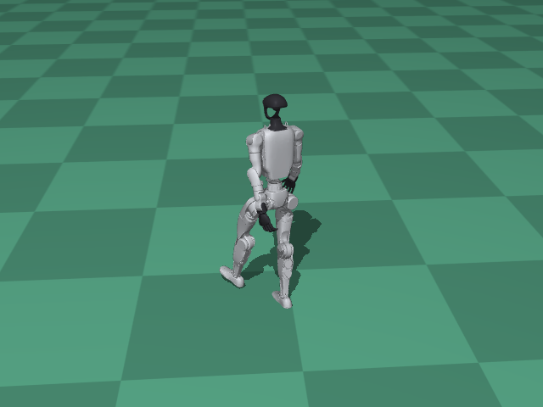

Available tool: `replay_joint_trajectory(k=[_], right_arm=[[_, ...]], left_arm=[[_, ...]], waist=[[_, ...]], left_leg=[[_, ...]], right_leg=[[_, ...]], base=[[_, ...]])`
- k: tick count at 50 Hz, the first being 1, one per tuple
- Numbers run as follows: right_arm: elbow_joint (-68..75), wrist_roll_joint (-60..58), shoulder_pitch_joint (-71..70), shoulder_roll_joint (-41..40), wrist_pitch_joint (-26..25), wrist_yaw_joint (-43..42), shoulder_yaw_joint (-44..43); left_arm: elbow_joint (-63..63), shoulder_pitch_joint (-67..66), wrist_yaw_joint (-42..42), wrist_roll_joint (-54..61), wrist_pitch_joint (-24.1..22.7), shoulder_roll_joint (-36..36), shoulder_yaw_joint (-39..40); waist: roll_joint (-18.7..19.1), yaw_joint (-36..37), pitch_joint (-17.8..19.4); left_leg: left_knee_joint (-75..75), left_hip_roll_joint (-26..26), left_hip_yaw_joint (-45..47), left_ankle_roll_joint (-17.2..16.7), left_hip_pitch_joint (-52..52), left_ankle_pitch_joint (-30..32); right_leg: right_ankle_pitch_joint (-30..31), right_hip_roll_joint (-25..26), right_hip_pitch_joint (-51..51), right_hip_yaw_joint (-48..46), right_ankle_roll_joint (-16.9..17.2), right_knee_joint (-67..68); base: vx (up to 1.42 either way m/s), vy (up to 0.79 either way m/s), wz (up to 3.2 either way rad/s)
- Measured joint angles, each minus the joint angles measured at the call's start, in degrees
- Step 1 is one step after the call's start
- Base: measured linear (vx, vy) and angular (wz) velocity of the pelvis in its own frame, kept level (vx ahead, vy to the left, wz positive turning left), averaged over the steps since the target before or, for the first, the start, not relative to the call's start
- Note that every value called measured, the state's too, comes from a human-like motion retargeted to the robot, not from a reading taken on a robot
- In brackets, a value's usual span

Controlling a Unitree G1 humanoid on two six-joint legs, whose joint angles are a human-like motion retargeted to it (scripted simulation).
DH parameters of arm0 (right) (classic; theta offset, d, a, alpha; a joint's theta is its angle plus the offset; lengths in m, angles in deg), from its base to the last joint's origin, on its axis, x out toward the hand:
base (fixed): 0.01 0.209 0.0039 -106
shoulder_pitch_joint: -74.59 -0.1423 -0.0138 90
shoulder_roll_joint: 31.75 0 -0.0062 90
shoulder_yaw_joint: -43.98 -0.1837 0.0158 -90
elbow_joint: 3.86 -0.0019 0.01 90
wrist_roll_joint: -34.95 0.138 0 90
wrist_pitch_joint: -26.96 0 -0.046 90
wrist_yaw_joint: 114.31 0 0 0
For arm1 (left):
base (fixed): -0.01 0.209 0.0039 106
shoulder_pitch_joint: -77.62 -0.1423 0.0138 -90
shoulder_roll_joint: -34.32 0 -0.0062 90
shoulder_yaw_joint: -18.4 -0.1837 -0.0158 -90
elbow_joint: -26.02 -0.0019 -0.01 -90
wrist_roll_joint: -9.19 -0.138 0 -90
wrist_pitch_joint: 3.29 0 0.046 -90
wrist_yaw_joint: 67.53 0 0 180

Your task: Walk run

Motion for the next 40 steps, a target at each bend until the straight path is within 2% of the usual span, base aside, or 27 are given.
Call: replay_joint_trajectory(k=[3, 5, 7, 10, 12, 13, 14, 17, 20, 23, 27, 31, 33, 37, 38, 40], right_arm=[[1.49, -0.54, 0.64, -0.49, 0.25, -0.17, 0.42], [3.20, -1.70, 2.12, -0.99, 0.02, 0.31, 0.41], [5.63, -3.46, 4.74, -1.62, -0.57, 0.31, 0.32], [10.85, -4.83, 8.71, -2.69, -1.94, -2.04, 0.10], [14.79, -5.14, 11.34, -2.63, -2.44, -2.92, 0.64], [16.63, -5.77, 12.39, -2.08, -2.69, -2.68, 1.03], [18.09, -7.00, 13.42, -1.84, -3.15, -2.23, 1.43], [20.77, -12.19, 16.63, -2.08, -5.39, -1.31, 1.85], [22.29, -15.17, 19.52, -2.42, -6.57, -2.19, 0.72], [23.21, -15.36, 22.13, -2.73, -6.95, -1.77, 0.15], [24.52, -15.45, 23.25, -3.40, -8.18, -1.12, -2.38], [25.04, -13.42, 22.79, -4.29, -8.70, -0.99, -3.75], [25.04, -12.28, 22.18, -4.63, -8.62, -0.77, -3.75], [24.85, -11.43, 20.38, -4.89, -8.13, 0.79, -4.32], [24.57, -11.53, 20.16, -4.91, -7.98, 0.98, -4.84], [24.04, -11.16, 19.60, -4.82, -7.74, 0.96, -5.53]], left_arm=[[-0.33, -0.29, 0.37, -0.54, 0.49, -0.31, 0.16], [-0.50, -0.28, 0.29, -0.90, 0.69, -0.37, -0.10], [-0.63, 0.46, 0.00, -0.74, 0.91, -0.09, -0.54], [0.01, 4.13, -2.09, 1.44, -0.07, 1.03, -2.18], [1.60, 7.35, -5.87, 4.27, -2.33, 1.51, -4.16], [2.51, 9.32, -7.83, 5.70, -3.36, 1.47, -5.07], [3.53, 11.26, -9.24, 6.91, -4.25, 1.53, -5.67], [6.61, 17.23, -9.40, 9.37, -5.78, 2.43, -6.66], [9.79, 22.97, -5.53, 10.71, -5.95, 3.20, -7.76], [12.32, 27.03, -2.87, 12.96, -7.29, 4.85, -9.92], [14.83, 31.07, -2.33, 12.79, -7.75, 7.67, -10.84], [16.76, 32.10, -1.78, 10.58, -7.04, 9.53, -10.18], [17.03, 31.38, -1.03, 9.98, -6.93, 9.96, -9.90], [15.15, 28.35, 0.06, 8.27, -6.38, 9.28, -9.80], [14.33, 27.11, 0.27, 7.44, -5.95, 8.76, -9.93], [12.53, 24.17, 0.56, 4.87, -4.94, 7.42, -9.74]], waist=[[-0.82, 1.43, -0.61], [-0.69, 2.28, -1.68], [-0.71, 1.51, -3.65], [0.74, 0.53, -3.80], [2.46, -0.17, -3.10], [2.45, -0.73, -2.35], [2.70, -0.50, -2.15], [4.53, -0.28, -2.94], [5.63, -3.53, -2.42], [5.46, -7.42, -2.13], [3.23, -10.96, -1.61], [2.04, -13.14, -0.29], [2.36, -13.14, -0.11], [3.96, -14.62, -0.58], [4.29, -15.63, -0.77], [5.35, -17.09, -1.42]], left_leg=[[0.05, 0.97, 2.46, -0.11, 2.42, 2.56], [0.47, 1.50, 4.68, 0.14, 3.58, 6.30], [0.61, 0.92, 5.08, 2.60, 5.43, 4.47], [2.69, 2.44, 3.00, 2.68, 7.89, 0.84], [2.44, 2.70, 1.29, 4.09, 11.08, -1.23], [2.30, 1.04, 0.95, 5.30, 13.33, -2.53], [1.88, 0.95, 1.14, 5.57, 14.85, -3.30], [0.95, 3.04, 1.20, 4.95, 16.67, -4.55], [0.44, 1.70, -1.45, 5.33, 18.92, -5.79], [-0.26, -0.42, -2.45, 5.48, 22.01, -7.18], [-1.05, -4.20, -1.65, 5.45, 27.01, -9.64], [-1.32, -5.65, -0.14, 4.36, 32.41, -12.32], [-0.98, -5.37, 1.32, 3.34, 34.16, -13.35], [1.75, -4.09, 2.48, 0.21, 35.91, -11.70], [2.99, -3.71, 2.05, -0.98, 36.33, -10.01], [6.25, -1.99, 1.95, -4.22, 36.61, -3.98]], right_leg=[[1.54, 0.27, 2.34, 1.23, -0.37, 2.06], [4.69, 0.48, 3.52, 1.41, -0.63, 4.17], [11.76, -0.57, 3.28, -0.53, -1.12, 7.60], [26.15, 0.22, 0.18, -0.14, -2.72, 17.78], [31.19, -1.56, -2.34, -6.23, -6.05, 27.67], [31.39, -4.25, -3.33, -7.70, -6.07, 33.90], [29.90, -4.73, -5.24, -7.64, -6.08, 37.69], [25.21, -0.63, -13.09, -4.49, -5.28, 41.20], [19.16, 0.98, -19.50, -1.80, 0.40, 39.99], [15.72, -1.09, -23.49, -1.40, 4.90, 31.35], [15.49, -6.16, -26.31, -2.02, 8.52, 15.53], [14.82, -7.30, -28.57, -0.57, 11.81, 2.27], [14.72, -7.30, -29.01, -4.26, 11.75, -2.03], [16.98, -6.74, -27.03, -11.78, 4.26, -0.76], [18.99, -7.06, -26.31, -13.61, 3.71, -0.48], [18.69, -5.04, -25.83, -6.20, 0.93, 0.49]], base=[[0.91, 0.03, -0.51], [0.94, 0.08, -0.54], [0.93, 0.10, -0.05], [0.95, 0.08, 0.27], [0.82, 0.11, 0.50], [0.82, 0.18, 0.37], [0.82, 0.10, -0.04], [0.58, -0.10, -0.15], [0.69, -0.07, 0.76], [0.64, -0.09, 0.71], [0.60, -0.14, 0.17], [0.59, -0.19, -0.19], [0.73, -0.29, -0.58], [0.72, -0.29, -0.04], [0.74, -0.30, 0.52], [0.85, -0.41, 0.40]])
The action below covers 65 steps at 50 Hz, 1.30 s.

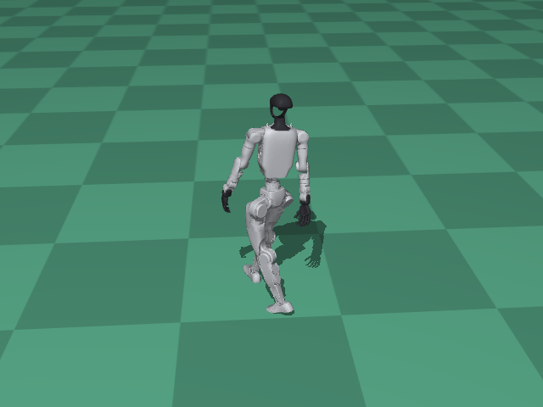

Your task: Walk run

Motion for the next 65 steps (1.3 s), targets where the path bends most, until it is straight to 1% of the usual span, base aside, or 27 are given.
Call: replay_joint_trajectory(k=[4, 5, 7, 8, 10, 12, 15, 17, 23, 25, 28, 30, 33, 35, 36, 38, 40, 42, 45, 47, 49, 52, 55, 57, 60, 63, 65], right_arm=[[-1.04, 3.03, -3.05, 0.27, -0.18, -0.93, -0.82], [-1.71, 3.92, -4.00, 0.14, -0.03, -1.34, -0.75], [-4.15, 5.77, -5.93, -0.36, 0.68, -1.86, -0.24], [-5.74, 6.48, -6.93, -0.49, 0.84, -1.82, 0.08], [-9.27, 6.76, -8.99, -0.53, 1.42, -1.10, 1.18], [-13.51, 6.56, -10.49, -0.61, 2.78, -0.27, 1.68], [-18.88, 6.98, -12.95, -0.18, 5.61, 0.69, 3.88], [-21.00, 7.63, -14.92, 0.32, 6.87, 0.87, 5.38], [-22.28, 7.45, -19.59, 1.40, 7.91, 1.23, 7.50], [-21.41, 7.58, -19.94, 1.48, 7.97, 1.27, 8.05], [-18.68, 6.94, -18.93, 1.44, 7.66, 1.27, 8.16], [-15.95, 5.75, -17.53, 1.39, 6.92, 1.08, 7.78], [-10.30, 2.86, -14.02, 1.40, 4.83, 0.52, 6.49], [-6.14, 0.71, -10.87, 1.36, 3.01, -0.19, 5.30], [-4.03, 0.10, -9.67, 1.16, 1.91, -0.88, 5.08], [-0.01, 0.21, -7.49, 0.80, 0.22, -2.54, 5.26], [1.01, 1.50, -3.97, 0.58, -0.04, -3.01, 5.67], [1.01, 1.93, -1.21, 0.65, 0.77, -1.66, 6.09], [1.01, -0.16, 0.88, 0.50, -0.25, 0.41, 5.01], [1.01, -1.20, 1.97, 0.41, -0.30, -0.84, 3.55], [1.01, -1.00, 2.75, 0.16, 0.74, -2.80, 2.62], [0.93, 0.68, 3.40, -0.30, 1.87, -3.91, 2.68], [1.00, 2.58, 2.94, -1.17, 2.85, -3.19, 2.74], [0.96, 4.20, 2.32, -1.97, 3.77, -3.11, 2.61], [0.62, 6.45, 1.09, -3.12, 4.84, -3.35, 2.01], [0.62, 8.50, -0.07, -3.56, 5.47, -3.51, 1.86], [0.65, 9.36, -0.67, -3.42, 5.37, -3.32, 1.40]], left_arm=[[-4.49, -6.73, -1.66, -4.26, 1.04, -2.89, -0.12], [-5.62, -8.49, -2.02, -4.53, 1.17, -3.30, -0.29], [-7.69, -11.44, -1.23, -5.25, 1.54, -3.59, -0.68], [-8.39, -12.83, -0.58, -6.03, 1.96, -3.80, -0.77], [-9.06, -15.88, 0.10, -8.87, 3.04, -4.85, 0.90], [-9.66, -18.71, -0.02, -11.64, 3.47, -6.00, 2.84], [-10.75, -22.50, 0.47, -12.08, 3.34, -7.07, 4.66], [-11.00, -24.73, 1.09, -11.99, 3.40, -7.78, 5.83], [-11.81, -28.38, 1.97, -12.03, 3.98, -8.74, 8.58], [-11.75, -28.66, 2.31, -12.28, 4.20, -8.32, 9.11], [-11.07, -28.50, 2.40, -12.05, 4.12, -6.68, 8.89], [-10.45, -27.91, 1.94, -11.65, 4.29, -5.21, 8.63], [-9.83, -26.50, 0.23, -10.03, 5.43, -2.95, 8.62], [-9.78, -25.33, -1.12, -7.65, 6.37, -1.59, 8.75], [-9.99, -24.18, -1.43, -5.74, 6.79, -0.97, 9.31], [-10.44, -21.25, -1.23, -1.27, 7.55, 0.40, 10.26], [-10.27, -18.06, -0.22, 3.48, 7.82, 1.62, 9.95], [-9.34, -14.38, 0.47, 7.37, 7.73, 2.46, 9.54], [-7.90, -7.20, 0.13, 11.92, 7.54, 3.85, 7.99], [-6.32, -2.71, -0.87, 12.39, 6.84, 3.80, 7.05], [-3.99, 0.99, -1.07, 11.87, 5.83, 3.68, 6.15], [0.10, 4.95, -0.21, 11.79, 4.02, 3.88, 3.82], [4.31, 7.35, 0.29, 11.66, 1.91, 4.18, 1.77], [6.44, 8.08, -0.03, 11.39, 0.38, 3.97, 0.86], [8.10, 8.34, -0.63, 10.91, -1.38, 3.20, -0.02], [7.45, 7.03, -0.37, 9.58, -2.76, 1.82, -0.69], [6.09, 5.33, -0.11, 7.79, -4.90, 0.81, -1.80]], waist=[[-2.03, 0.27, -1.01], [-3.69, 1.01, -1.35], [-5.58, 1.42, -1.82], [-5.19, -1.21, -1.54], [-7.28, 4.36, -2.27], [-8.33, 4.61, -1.70], [-8.97, 6.86, -0.73], [-8.86, 8.59, 0.13], [-6.36, 11.44, 3.13], [-6.17, 12.31, 3.80], [-5.66, 13.17, 4.43], [-5.40, 13.31, 4.11], [-5.74, 14.70, 2.29], [-6.92, 16.06, 0.18], [-7.06, 15.51, -0.61], [-6.86, 15.31, -1.32], [-6.61, 13.90, -1.22], [-7.03, 14.08, -0.77], [-3.07, 14.69, -0.53], [-1.71, 12.30, -0.02], [-1.23, 9.79, 0.34], [-1.87, 6.76, 0.26], [-3.74, 5.09, 0.27], [-4.67, 4.39, 0.39], [-4.53, 3.21, 0.50], [-3.00, 3.77, -0.15], [-2.28, 2.41, -0.30]], left_leg=[[15.70, 0.53, 0.46, -5.36, -3.84, 19.16], [21.03, 0.01, 1.67, -5.72, -5.57, 22.09], [31.79, -0.86, 0.31, -3.61, -10.80, 24.51], [37.45, -0.89, -4.23, -3.15, -14.45, 21.34], [41.49, -0.59, -0.47, -1.68, -18.25, 15.49], [43.18, -0.13, -1.65, 0.18, -22.43, 11.29], [37.62, 0.47, -1.85, 3.29, -27.01, 4.71], [29.45, 1.14, -1.76, 3.57, -28.78, 3.64], [2.13, 0.06, -9.67, 2.48, -31.69, 4.72], [-5.26, -1.46, -14.93, -0.33, -31.91, 4.16], [-10.37, -1.76, -15.44, -6.30, -31.20, 4.49], [-9.45, -1.60, -13.53, -5.42, -30.54, 6.87], [-7.65, -1.37, -10.48, -0.22, -28.97, 12.65], [-8.65, -2.51, -14.45, 4.54, -27.61, 11.86], [-7.66, -1.19, -12.26, 3.76, -27.41, 10.14], [-6.06, 1.17, -10.19, 2.59, -26.70, 7.17], [-5.62, 1.43, -9.77, 3.02, -24.15, 4.52], [-5.76, 1.22, -6.99, 3.81, -21.38, 2.48], [-5.93, 6.26, -3.60, 3.49, -19.73, 0.31], [-5.80, 6.71, -3.33, 3.77, -18.38, -0.66], [-6.07, 6.36, -2.67, 3.84, -16.75, -1.52], [-6.63, 4.29, -1.74, 4.14, -14.06, -3.18], [-7.59, 1.34, 0.54, 4.67, -10.42, -5.11], [-8.06, -0.04, 2.27, 4.61, -7.78, -6.55], [-8.34, -0.51, 4.19, 3.99, -4.67, -8.41], [-7.82, 0.44, 7.00, 2.87, -2.89, -9.83], [-6.73, 0.86, 6.51, 1.66, -1.52, -9.84]], right_leg=[[-5.01, -1.16, 4.31, 1.59, -0.87, 1.71], [-5.68, -1.91, 5.77, 1.38, -0.97, 1.57], [-6.75, -2.02, 7.96, 2.70, -1.03, 1.01], [-6.94, -1.90, 9.38, 0.64, -0.92, 0.17], [-8.32, -0.85, 10.94, 7.25, -0.84, 0.19], [-8.38, 0.12, 12.72, 7.39, -1.72, -0.50], [-8.91, 2.50, 14.66, 11.20, -2.35, -0.31], [-9.30, 4.81, 15.69, 14.36, -3.33, 0.31], [-10.65, 12.34, 20.21, 22.43, -6.47, 1.88], [-11.18, 13.40, 22.10, 24.76, -7.00, 2.40], [-11.76, 13.99, 25.06, 24.99, -7.00, 3.29], [-11.08, 14.16, 26.20, 24.82, -7.00, 4.24], [-7.18, 13.99, 26.97, 24.38, -7.00, 7.06], [-0.90, 13.14, 26.68, 22.67, -7.00, 9.85], [4.36, 12.93, 25.81, 20.88, -5.74, 12.03], [14.29, 13.41, 23.02, 20.57, -0.71, 18.71], [19.34, 12.80, 18.70, 17.87, 6.27, 29.55], [19.34, 9.47, 14.48, 13.56, 8.18, 40.17], [14.35, 9.88, 8.95, 7.81, 1.05, 42.42], [8.28, 8.30, 5.65, 4.62, 0.53, 42.38], [4.25, 6.88, 2.41, 3.44, 1.29, 39.86], [-0.06, 4.90, -0.84, 4.57, 5.18, 30.46], [-0.51, 1.94, -2.24, 6.14, 6.27, 18.39], [-0.64, -1.29, -2.16, 2.45, 7.04, 10.89], [1.37, -2.26, -3.30, -1.13, 6.95, 1.22], [0.86, -1.68, -2.81, -8.73, 2.41, -3.16], [1.73, -2.09, -0.84, -12.75, 0.98, -2.11]], base=[[0.81, -0.46, -0.19], [0.67, -0.44, -1.05], [0.58, -0.37, -0.41], [0.56, -0.35, -0.20], [0.59, -0.36, -1.87], [0.54, -0.29, -1.53], [0.56, -0.27, -1.66], [0.47, -0.20, -1.87], [0.55, -0.15, -1.70], [0.69, -0.11, -1.49], [0.72, -0.03, -1.19], [0.80, -0.01, -0.86], [0.73, -0.08, -1.06], [0.91, -0.17, -1.24], [0.78, -0.19, -1.09], [0.60, -0.17, -1.14], [0.66, -0.13, -0.79], [0.58, -0.09, -1.22], [0.46, -0.01, -1.19], [0.41, 0.01, -0.05], [0.43, 0.00, 0.18], [0.47, -0.04, -0.14], [0.50, -0.10, -0.49], [0.48, -0.13, -0.52], [0.53, -0.18, -0.58], [0.47, -0.15, -0.81], [0.70, -0.30, -0.04]])
